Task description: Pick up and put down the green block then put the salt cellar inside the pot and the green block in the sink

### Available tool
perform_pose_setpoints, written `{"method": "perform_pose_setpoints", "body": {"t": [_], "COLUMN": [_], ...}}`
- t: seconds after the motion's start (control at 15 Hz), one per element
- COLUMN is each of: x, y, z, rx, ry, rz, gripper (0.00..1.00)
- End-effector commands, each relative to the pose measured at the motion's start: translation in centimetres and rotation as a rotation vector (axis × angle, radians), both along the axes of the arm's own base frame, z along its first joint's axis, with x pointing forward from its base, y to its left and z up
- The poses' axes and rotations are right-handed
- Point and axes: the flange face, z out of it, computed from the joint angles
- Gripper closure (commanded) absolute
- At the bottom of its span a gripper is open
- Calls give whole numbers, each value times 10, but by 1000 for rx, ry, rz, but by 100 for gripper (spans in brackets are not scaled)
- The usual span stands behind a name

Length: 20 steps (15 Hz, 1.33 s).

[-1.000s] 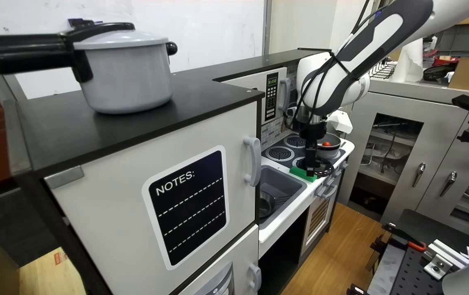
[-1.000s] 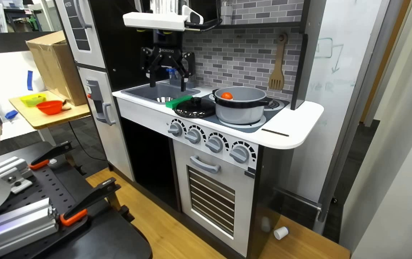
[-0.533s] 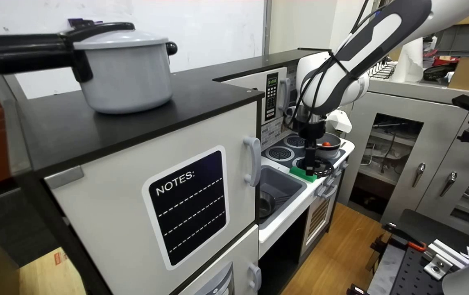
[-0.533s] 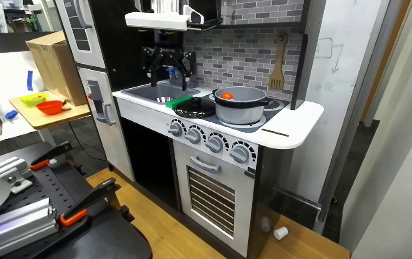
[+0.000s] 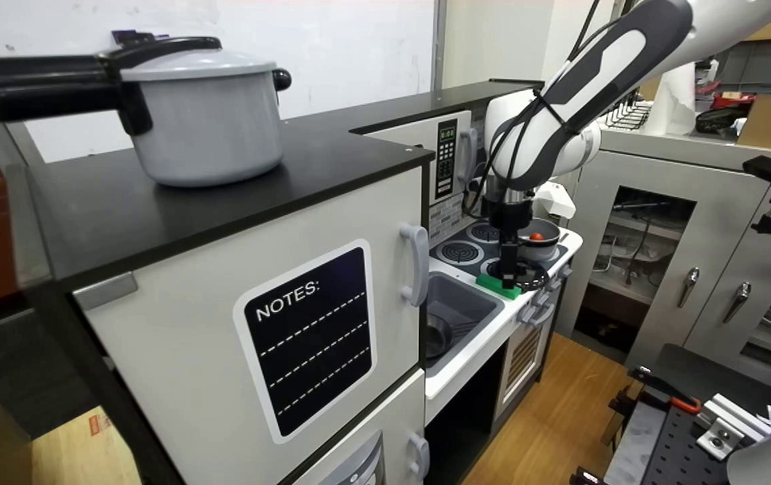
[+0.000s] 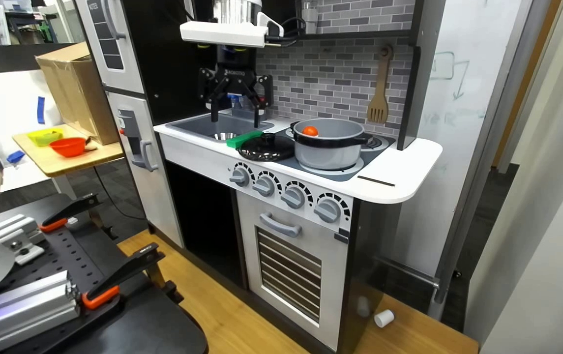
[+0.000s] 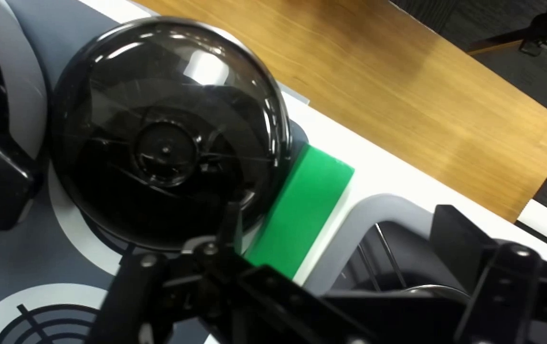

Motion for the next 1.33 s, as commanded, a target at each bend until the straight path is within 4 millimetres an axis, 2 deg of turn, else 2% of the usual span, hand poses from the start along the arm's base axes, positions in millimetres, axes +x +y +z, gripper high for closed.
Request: {"method": "perform_pose_setpoints", "body": {"t": [0.0, 0.27, 0.6, 1.0, 1.27], "x": [13, 14, 20, 38, 37], "y": [-1, 3, 4, 12, 10], "z": [-7, -10, -21, -30, -30], "rx": [13, 5, -38, -54, -55], "ry": [4, 10, 26, 43, 45], "rz": [28, 28, -105, -127, -131], "gripper": [0, 0, 0, 0, 0]}}
